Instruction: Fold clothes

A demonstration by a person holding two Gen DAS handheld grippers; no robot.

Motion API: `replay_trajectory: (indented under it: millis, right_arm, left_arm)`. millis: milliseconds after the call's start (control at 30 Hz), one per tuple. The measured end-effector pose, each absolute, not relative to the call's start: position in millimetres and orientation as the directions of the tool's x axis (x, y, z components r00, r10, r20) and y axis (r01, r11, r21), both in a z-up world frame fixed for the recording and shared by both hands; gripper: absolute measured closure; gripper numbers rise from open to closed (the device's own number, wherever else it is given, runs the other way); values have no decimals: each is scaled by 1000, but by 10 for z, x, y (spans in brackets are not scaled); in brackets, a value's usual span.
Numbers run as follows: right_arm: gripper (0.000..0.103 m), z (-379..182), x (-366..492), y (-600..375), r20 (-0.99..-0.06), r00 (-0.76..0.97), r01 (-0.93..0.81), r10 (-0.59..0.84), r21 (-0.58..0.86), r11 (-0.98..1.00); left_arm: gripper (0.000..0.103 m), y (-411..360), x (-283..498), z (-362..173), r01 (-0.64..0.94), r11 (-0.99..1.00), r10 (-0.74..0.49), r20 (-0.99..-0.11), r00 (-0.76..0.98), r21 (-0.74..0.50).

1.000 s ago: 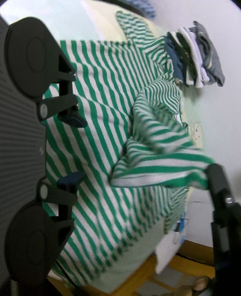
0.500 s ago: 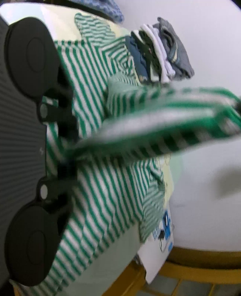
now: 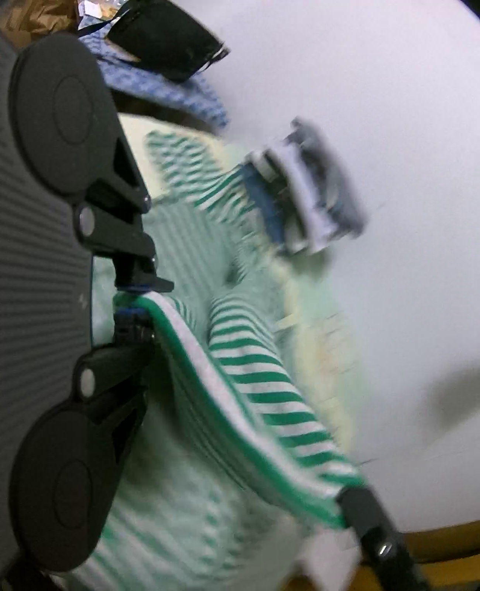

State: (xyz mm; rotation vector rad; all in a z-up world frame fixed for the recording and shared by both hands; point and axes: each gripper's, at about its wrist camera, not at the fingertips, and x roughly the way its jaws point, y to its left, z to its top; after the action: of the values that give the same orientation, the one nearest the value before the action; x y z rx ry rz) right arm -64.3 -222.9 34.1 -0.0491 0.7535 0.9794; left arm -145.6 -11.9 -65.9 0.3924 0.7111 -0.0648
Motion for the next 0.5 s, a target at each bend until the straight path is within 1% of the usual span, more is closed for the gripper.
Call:
replay_trajectory:
  millis: [67,133,167,233,267,333,433,500]
  right_arm:
    - [99,92,-722,-2172,-677,267,-775,686,273,571]
    - [99,-121,-773,-2101,-729,202,-785,654,279,553]
    - [99,-192,-789,-2076,-754,186,-790,631,268,552]
    - [99,-320,-818,-2029,-800,160,-799,579,239,551]
    - [98,-369,-820,-2034,-819,141,-802,556,235,550]
    - [98,-461,-819,-2055,-854,102,-805,511,231,547]
    - [96,-422,-787,-2149,-842,83,-801,533,262,539]
    - [92,-317,-731,-2210,-804,91,-787,587,303,538]
  left_arm:
    - [95,-210,-1487,-919,249,901,79,-698,712,356]
    - [92,-296,-1549,-1142,304,873,88,-737,670,381]
    - [90,-320,-1586,-1219,329,860,91,-751,654,390]
    - [88,-292,-1673,-1239,359,845,78,-755,651,397]
    - [83,-277,-1716,-1233,372,841,66,-757,651,393]
    - [81,-184,-1747,-1202,391,846,39,-774,632,362]
    - [79,-42,-1794,-1111,395,857,21,-789,614,331]
    - [78,27,-1827,-1011,382,869,13,-785,619,315]
